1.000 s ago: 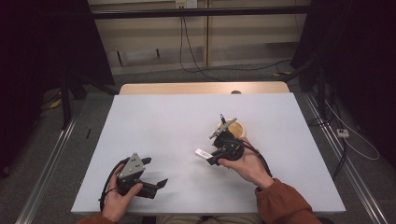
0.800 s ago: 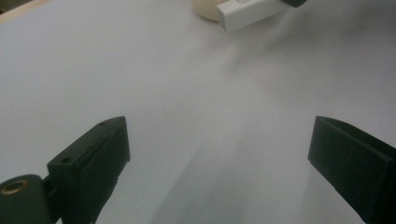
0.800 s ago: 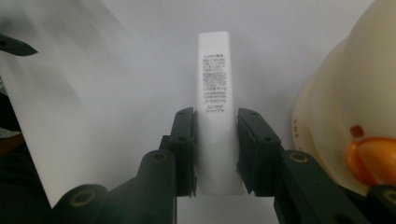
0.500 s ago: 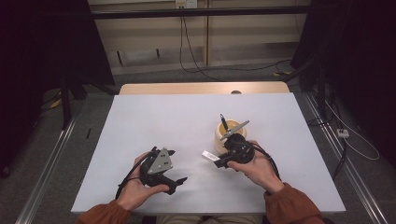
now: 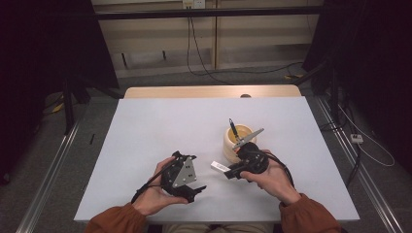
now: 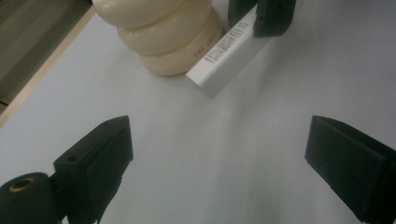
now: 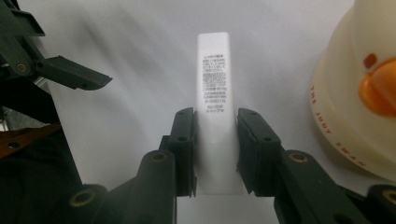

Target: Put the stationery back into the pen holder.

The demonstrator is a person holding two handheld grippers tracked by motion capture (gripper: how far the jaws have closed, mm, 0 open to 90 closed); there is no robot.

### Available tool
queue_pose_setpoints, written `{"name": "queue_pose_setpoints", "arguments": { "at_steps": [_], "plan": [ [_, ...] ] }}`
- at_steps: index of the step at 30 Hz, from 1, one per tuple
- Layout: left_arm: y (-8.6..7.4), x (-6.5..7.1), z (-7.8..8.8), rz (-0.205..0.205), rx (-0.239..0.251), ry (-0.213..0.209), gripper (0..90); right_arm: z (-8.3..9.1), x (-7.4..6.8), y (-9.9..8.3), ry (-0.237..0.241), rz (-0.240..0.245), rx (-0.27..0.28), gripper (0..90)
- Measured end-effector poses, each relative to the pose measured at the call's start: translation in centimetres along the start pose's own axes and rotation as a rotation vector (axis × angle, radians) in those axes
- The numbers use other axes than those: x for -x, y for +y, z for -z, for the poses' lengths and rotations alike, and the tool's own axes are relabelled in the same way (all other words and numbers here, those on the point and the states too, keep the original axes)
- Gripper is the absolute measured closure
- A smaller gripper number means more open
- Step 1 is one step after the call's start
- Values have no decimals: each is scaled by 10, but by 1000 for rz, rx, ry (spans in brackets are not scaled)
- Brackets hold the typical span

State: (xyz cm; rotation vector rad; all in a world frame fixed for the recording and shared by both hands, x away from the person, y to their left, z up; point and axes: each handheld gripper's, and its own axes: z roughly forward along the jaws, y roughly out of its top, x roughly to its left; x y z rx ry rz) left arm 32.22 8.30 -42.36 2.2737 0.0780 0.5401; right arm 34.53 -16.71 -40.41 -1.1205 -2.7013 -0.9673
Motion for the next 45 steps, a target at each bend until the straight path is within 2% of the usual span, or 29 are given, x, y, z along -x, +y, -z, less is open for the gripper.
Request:
{"name": "queue_pose_setpoints", "arguments": {
  "at_steps": [2, 4, 6, 11, 12, 14, 15, 17, 18, 19, 20, 21, 22, 23, 25, 28, 29, 31, 33, 36, 37, 38, 39, 41, 42, 45],
  "plan": [
    [1, 5, -2, -52, -10, 41, 82, 0, 0, 0, 6, 7, 1, 689],
    [1, 9, -4, -65, -9, 49, 98, -1, 0, -1, 10, 6, 0, 689],
    [0, 13, -3, -99, -16, 67, 126, -2, 0, -1, 16, 11, -2, 689],
    [-3, 19, -1, -116, -17, 114, 128, -3, -1, 0, 30, 8, -4, 689],
    [-3, 20, -1, -139, -21, 132, 125, -4, -1, 0, 31, 10, -2, 689],
    [-5, 22, 0, -154, -44, 176, 146, -4, -2, 1, 34, 15, -5, 689],
    [-5, 22, 0, -147, -40, 191, 160, -4, -3, 1, 37, 18, -1, 689],
    [-8, 23, 0, -139, -68, 208, 174, -4, -4, 3, 40, 25, 1, 689],
    [-8, 23, 0, -158, -75, 223, 181, -5, -5, 3, 41, 23, 1, 689],
    [-9, 25, 0, -150, -82, 230, 184, -5, -6, 4, 46, 28, 2, 690],
    [-9, 26, -1, -178, -90, 246, 191, -7, -6, 5, 46, 35, 2, 689],
    [-10, 27, -1, -188, -89, 254, 200, -7, -8, 5, 49, 33, -2, 689],
    [-10, 28, -1, -184, -95, 247, 214, -8, -9, 6, 50, 37, -3, 689],
    [-9, 28, 0, -213, -118, 255, 224, -9, -9, 6, 51, 36, -8, 689],
    [-9, 30, -2, -209, -127, 250, 246, -10, -10, 7, 53, 44, -9, 690],
    [-8, 32, -3, -238, -143, 250, 287, -11, -12, 8, 55, 49, -16, 690],
    [-8, 33, -3, -245, -139, 264, 295, -12, -13, 9, 61, 52, -20, 689],
    [-7, 35, -3, -265, -123, 258, 337, -14, -14, 10, 61, 54, -24, 690],
    [-6, 38, -4, -282, -134, 268, 363, -17, -16, 13, 68, 67, -25, 689],
    [-6, 40, -7, -305, -136, 253, 403, -20, -19, 16, 75, 78, -24, 690],
    [-7, 42, -8, -300, -138, 254, 412, -21, -20, 17, 80, 79, -26, 689],
    [-6, 41, -8, -315, -138, 258, 439, -23, -22, 17, 78, 87, -22, 690],
    [-5, 42, -8, -311, -148, 257, 474, -24, -23, 17, 80, 86, -22, 689],
    [-5, 43, -10, -324, -128, 261, 502, -25, -24, 16, 82, 88, -27, 689],
    [-4, 44, -10, -327, -143, 260, 515, -26, -24, 16, 85, 87, -28, 689],
    [1, 45, -15, -345, -118, 260, 536, -26, -23, 14, 80, 80, -27, 690]
  ]
}}
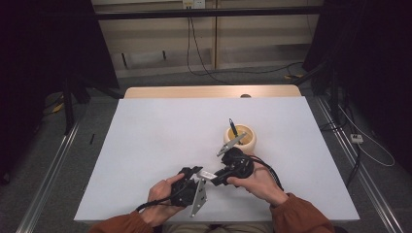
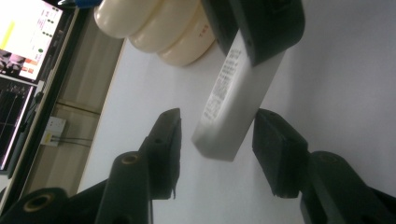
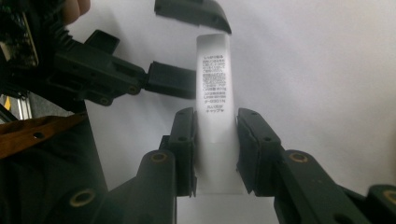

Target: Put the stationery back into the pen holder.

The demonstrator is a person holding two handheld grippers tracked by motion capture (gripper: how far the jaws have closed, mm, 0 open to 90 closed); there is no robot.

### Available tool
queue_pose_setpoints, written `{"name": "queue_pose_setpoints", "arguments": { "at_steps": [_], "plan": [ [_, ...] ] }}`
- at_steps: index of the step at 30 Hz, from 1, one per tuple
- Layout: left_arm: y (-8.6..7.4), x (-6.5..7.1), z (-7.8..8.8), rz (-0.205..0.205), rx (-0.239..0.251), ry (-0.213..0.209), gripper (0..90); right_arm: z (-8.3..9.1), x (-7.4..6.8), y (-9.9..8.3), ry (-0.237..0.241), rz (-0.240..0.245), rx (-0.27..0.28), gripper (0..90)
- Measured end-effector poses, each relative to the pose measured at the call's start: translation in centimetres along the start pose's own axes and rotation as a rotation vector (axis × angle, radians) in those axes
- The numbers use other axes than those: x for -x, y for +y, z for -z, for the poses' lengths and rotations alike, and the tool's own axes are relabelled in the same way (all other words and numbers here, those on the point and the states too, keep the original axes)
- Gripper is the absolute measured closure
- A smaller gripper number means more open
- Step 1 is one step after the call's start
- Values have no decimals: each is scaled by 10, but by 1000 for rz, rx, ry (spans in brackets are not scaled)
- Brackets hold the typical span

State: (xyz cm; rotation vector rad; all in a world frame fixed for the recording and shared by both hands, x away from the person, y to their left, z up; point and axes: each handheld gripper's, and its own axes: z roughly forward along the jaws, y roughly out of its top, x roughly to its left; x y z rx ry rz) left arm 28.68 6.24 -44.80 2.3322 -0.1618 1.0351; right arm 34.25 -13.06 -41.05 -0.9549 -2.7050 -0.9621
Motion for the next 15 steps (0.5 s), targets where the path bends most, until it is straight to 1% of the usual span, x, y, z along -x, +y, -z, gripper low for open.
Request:
{"name": "queue_pose_setpoints", "arguments": {
  "at_steps": [1, 2, 6, 7, 8, 9, 11, 13, 15],
  "plan": [
    [2, 1, -1, -12, 4, -4, 544, 1, 1, 0, 1, -1, 0, 689],
    [4, 3, -1, -8, 6, -8, 560, 1, 2, -1, 2, -8, 2, 689],
    [8, 4, -3, -42, 22, 0, 586, 4, 3, -3, 9, -9, 4, 689],
    [8, 5, -3, -45, 16, -6, 595, 4, 3, -4, 8, -15, 5, 689],
    [8, 6, -3, -48, 19, -2, 602, 5, 4, -4, 13, -22, 10, 689],
    [8, 6, -3, -61, 21, 3, 604, 4, 4, -4, 14, -24, 10, 689],
    [8, 7, -4, -66, 27, 9, 601, 4, 4, -4, 19, -32, 15, 689],
    [8, 8, -4, -65, 21, 5, 598, 3, 4, -4, 24, -33, 14, 689],
    [8, 9, -4, -79, 13, 11, 603, 2, 4, -4, 21, -25, 16, 689]
  ]
}}
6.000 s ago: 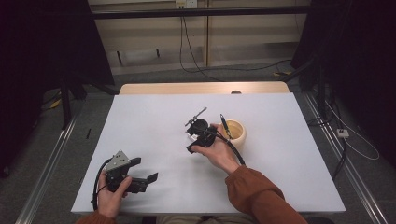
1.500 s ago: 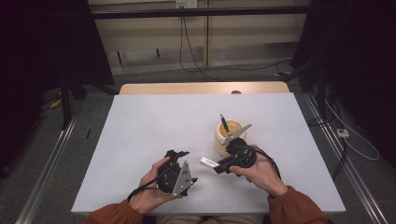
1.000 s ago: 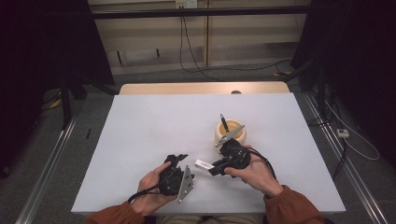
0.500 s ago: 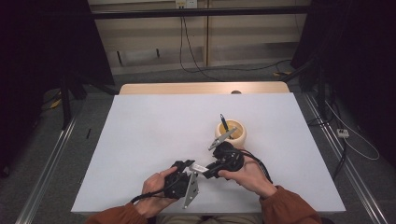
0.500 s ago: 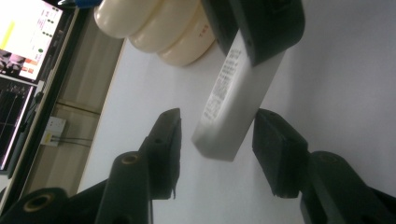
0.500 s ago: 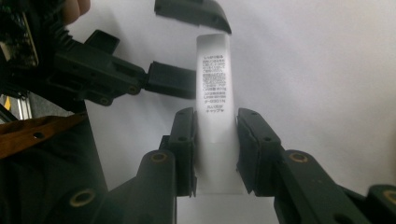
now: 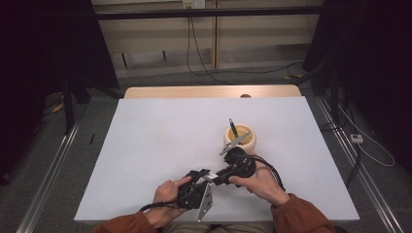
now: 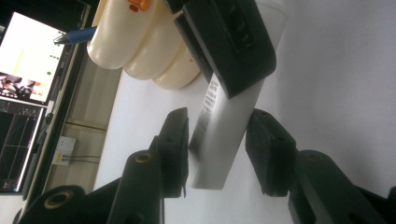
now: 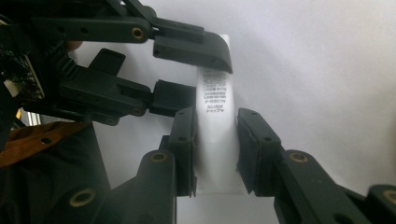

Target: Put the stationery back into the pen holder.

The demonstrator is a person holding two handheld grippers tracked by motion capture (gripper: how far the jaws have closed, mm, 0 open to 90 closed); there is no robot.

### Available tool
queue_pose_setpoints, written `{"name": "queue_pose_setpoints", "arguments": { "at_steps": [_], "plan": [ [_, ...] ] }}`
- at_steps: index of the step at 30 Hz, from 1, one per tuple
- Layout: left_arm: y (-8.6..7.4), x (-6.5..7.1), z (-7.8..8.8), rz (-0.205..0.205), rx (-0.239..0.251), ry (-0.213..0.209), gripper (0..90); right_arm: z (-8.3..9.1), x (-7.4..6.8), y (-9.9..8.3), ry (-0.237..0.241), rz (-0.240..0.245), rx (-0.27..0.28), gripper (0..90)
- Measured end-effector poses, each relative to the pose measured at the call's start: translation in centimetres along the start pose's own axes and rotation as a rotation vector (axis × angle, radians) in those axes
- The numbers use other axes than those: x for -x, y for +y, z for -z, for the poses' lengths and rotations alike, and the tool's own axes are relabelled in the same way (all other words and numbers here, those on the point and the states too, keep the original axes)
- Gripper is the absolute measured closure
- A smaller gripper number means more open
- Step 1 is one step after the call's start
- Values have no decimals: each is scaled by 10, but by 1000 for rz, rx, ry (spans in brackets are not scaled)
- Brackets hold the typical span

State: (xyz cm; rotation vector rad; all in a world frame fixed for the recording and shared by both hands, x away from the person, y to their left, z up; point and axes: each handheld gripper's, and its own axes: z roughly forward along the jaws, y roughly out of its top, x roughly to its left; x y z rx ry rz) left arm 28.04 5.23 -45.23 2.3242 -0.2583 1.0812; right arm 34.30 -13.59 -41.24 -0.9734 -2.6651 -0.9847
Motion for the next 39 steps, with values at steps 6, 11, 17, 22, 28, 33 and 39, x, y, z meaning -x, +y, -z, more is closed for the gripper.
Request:
{"name": "queue_pose_setpoints", "arguments": {
  "at_steps": [6, 11, 17, 22, 28, 33, 39],
  "plan": [
    [2, 4, -2, -34, 1, -18, 684, 1, 2, 0, 11, -17, 20, 687],
    [1, 3, -2, -11, -10, -31, 698, -1, 4, -2, 10, -18, 36, 684],
    [-2, -3, -1, 72, 2, -59, 713, 2, 2, -2, -9, 32, 86, 667],
    [-5, -8, 0, 147, 11, -95, 713, 1, 1, -3, -6, 34, 113, 485],
    [-11, -9, -1, 297, 46, -145, 713, 5, 0, -5, -22, 34, 134, 348],
    [-18, -15, 1, 364, 54, -169, 713, 8, -1, -9, -56, 34, 159, 263],
    [-24, -21, 2, 435, 71, -188, 713, 10, -2, -16, -86, 56, 163, 188]
  ]
}}
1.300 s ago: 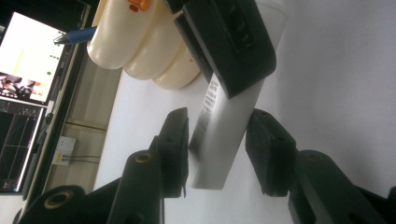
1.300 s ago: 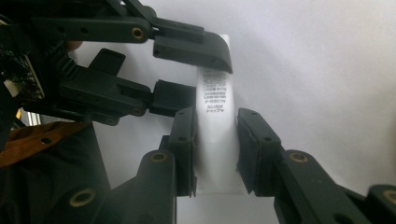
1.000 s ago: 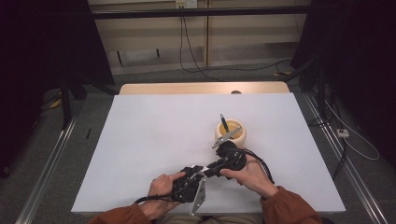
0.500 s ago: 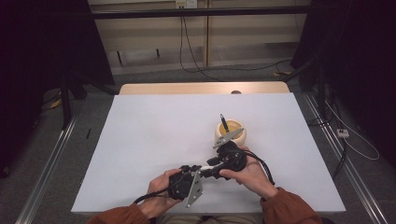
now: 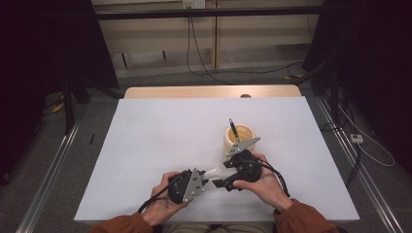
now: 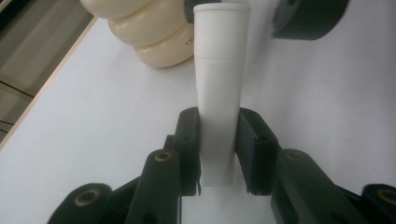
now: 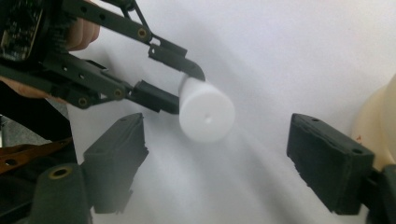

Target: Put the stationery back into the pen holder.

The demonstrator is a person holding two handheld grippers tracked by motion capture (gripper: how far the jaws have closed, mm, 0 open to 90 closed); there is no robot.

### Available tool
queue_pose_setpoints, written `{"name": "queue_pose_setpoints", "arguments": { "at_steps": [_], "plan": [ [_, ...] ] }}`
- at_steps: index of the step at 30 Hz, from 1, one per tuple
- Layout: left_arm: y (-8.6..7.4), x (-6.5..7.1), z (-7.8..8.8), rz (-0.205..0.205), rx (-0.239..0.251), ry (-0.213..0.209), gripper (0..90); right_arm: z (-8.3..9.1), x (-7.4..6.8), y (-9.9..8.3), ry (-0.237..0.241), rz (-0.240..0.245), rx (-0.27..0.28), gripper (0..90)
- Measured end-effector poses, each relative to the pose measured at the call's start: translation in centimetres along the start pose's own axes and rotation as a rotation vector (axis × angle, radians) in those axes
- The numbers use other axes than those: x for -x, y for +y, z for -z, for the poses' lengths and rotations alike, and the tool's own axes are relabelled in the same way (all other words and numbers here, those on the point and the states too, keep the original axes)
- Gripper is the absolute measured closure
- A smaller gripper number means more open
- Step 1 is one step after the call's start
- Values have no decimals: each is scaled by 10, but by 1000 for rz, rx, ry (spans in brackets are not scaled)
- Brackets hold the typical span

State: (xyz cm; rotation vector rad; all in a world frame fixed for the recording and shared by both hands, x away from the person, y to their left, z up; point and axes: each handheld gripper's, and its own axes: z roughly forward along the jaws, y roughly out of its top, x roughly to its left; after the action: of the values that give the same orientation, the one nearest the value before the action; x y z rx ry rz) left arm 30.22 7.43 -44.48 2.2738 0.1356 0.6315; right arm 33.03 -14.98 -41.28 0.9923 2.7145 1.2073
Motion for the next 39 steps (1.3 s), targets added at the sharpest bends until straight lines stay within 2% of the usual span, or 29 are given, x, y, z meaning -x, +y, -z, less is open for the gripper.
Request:
{"name": "queue_pose_setpoints", "arguments": {
  "at_steps": [3, 5, 9, 11, 15, 18, 26, 29, 36, 37, 39],
  "plan": [
    [-3, -2, 2, 31, 7, -7, 713, 2, 0, -3, -15, -8, -6, 148],
    [-4, -4, 5, 33, 4, -4, 713, 5, 1, -5, -33, -18, 4, 119],
    [-6, -7, 9, 75, 18, -8, 713, 10, 4, -12, -54, -32, 20, 112],
    [-8, -10, 9, 107, 23, -22, 713, 12, 6, -16, -61, -44, 26, 111],
    [-10, -15, 10, 171, 41, -45, 713, 17, 7, -22, -114, -58, 42, 107],
    [-12, -17, 10, 218, 61, -62, 713, 21, 9, -27, -132, -69, 58, 104],
    [-14, -24, 12, 311, 97, -94, 713, 31, 15, -37, -172, -87, 101, 98],
    [-15, -26, 13, 358, 121, -106, 713, 34, 16, -42, -197, -90, 117, 83],
    [-18, -35, 15, 427, 144, -126, 713, 39, 22, -51, -256, -115, 158, 57],
    [-19, -35, 15, 439, 148, -131, 713, 39, 23, -52, -275, -121, 162, 54],
    [-20, -37, 16, 470, 163, -147, 713, 40, 25, -54, -281, -128, 171, 59]
  ]
}}
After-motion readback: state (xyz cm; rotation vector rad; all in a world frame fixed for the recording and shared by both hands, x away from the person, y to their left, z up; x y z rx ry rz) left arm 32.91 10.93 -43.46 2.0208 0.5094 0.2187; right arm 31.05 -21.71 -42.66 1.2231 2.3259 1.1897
